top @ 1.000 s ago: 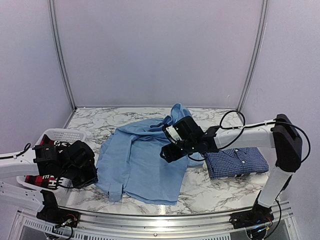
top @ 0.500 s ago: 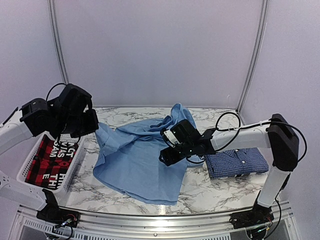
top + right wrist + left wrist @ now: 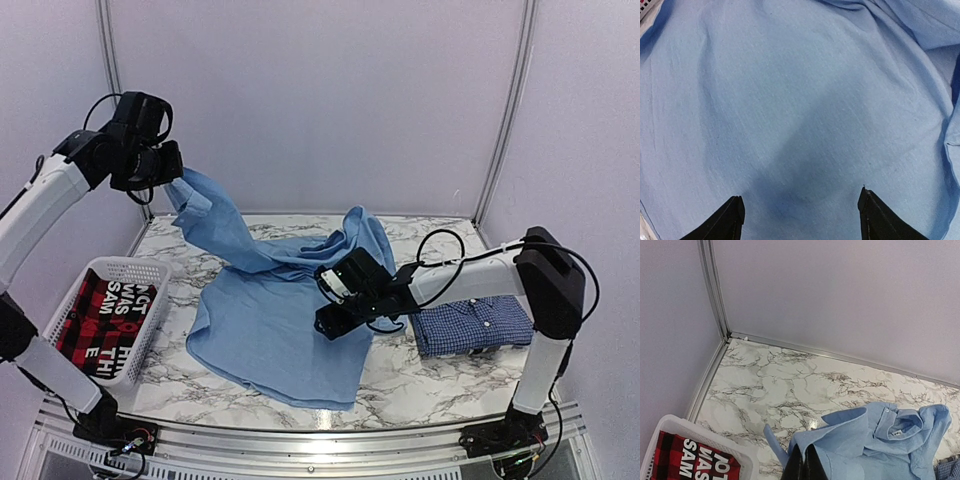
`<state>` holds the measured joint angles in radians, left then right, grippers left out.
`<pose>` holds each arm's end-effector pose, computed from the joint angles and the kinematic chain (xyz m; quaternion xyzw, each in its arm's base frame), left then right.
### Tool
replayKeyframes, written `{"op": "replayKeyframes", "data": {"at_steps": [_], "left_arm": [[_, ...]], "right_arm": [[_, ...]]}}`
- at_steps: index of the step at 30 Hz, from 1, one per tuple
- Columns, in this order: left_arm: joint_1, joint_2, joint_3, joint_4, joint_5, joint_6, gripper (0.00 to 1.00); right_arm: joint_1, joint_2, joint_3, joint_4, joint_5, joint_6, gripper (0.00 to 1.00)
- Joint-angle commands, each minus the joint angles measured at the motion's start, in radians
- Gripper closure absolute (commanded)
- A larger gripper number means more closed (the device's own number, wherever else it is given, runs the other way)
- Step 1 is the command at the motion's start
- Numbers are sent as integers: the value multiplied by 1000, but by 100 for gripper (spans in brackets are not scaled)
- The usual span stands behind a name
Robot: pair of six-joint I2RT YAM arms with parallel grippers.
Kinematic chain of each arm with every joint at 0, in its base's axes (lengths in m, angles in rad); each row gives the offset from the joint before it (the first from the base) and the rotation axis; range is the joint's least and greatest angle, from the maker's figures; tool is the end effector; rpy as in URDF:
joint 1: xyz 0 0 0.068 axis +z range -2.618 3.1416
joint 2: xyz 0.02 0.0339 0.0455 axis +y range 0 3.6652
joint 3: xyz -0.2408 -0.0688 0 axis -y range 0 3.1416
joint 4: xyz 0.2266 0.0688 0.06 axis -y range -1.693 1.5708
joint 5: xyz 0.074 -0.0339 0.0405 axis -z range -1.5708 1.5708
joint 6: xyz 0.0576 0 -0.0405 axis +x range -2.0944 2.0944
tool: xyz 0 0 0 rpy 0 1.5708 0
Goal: Fold and stack the long sleeve shirts
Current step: Adjust the sleeve at the center of the board.
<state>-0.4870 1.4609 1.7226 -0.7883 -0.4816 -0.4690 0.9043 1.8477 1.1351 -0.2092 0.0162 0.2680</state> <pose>0.2821 -0.1192 0.4066 -0.1113 0.8428 -0.0392 0.5251 0.2332 0.2950 0.1375 -0.2940 0.9010 0.1700 0.2698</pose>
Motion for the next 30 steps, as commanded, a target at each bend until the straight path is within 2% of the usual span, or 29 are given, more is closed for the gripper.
{"op": "replayKeyframes", "data": {"at_steps": [1, 11, 22, 30], "left_arm": [[103, 124, 119, 85, 112, 82, 100], [278, 407, 353, 118, 221, 44, 100], [339, 546, 527, 118, 279, 23, 100], [352, 630, 606, 130, 249, 29, 100]], "right_arm": [[30, 31, 83, 26, 3, -9, 26], [96, 124, 216, -13, 96, -22, 26], [143, 218, 275, -26, 137, -23, 26], [183, 285, 308, -49, 201, -28, 25]]}}
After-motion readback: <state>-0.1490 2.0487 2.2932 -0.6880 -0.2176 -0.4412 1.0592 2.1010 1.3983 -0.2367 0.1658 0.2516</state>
